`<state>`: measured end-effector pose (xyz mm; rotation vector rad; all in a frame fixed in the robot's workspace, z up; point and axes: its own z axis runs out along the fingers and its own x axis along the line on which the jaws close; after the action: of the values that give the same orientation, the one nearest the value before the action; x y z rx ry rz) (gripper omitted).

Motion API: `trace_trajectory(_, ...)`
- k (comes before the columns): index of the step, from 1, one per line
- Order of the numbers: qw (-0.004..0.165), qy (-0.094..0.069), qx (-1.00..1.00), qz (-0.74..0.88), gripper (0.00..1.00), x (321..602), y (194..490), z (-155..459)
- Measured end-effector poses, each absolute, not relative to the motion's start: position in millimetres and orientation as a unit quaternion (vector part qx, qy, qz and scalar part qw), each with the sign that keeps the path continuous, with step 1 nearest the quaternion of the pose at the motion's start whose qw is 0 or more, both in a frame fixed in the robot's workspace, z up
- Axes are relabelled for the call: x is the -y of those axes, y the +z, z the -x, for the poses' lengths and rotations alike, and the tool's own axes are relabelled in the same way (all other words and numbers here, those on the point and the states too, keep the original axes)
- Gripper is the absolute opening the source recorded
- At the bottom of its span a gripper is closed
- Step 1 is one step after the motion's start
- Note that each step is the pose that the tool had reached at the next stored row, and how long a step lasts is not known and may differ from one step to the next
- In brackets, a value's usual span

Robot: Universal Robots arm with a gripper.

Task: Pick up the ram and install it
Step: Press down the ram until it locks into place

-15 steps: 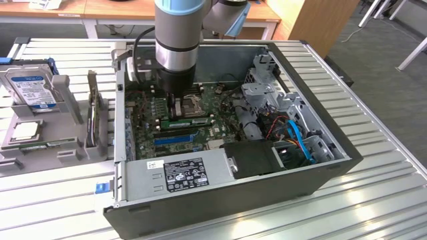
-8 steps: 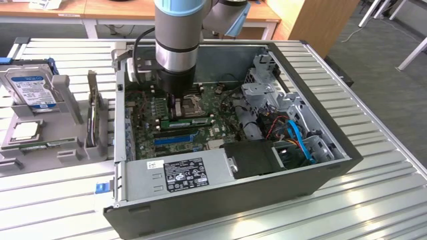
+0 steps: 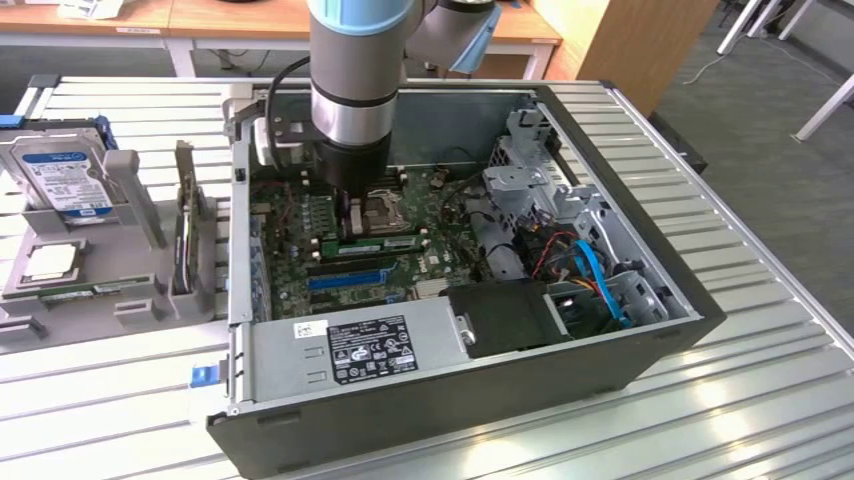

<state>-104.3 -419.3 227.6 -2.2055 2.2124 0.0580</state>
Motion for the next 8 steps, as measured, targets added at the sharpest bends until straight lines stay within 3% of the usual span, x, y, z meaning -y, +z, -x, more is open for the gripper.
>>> trace_trajectory(8,0.009,0.019,-0.708,0.706,0.1,419.6,227.0,104.3)
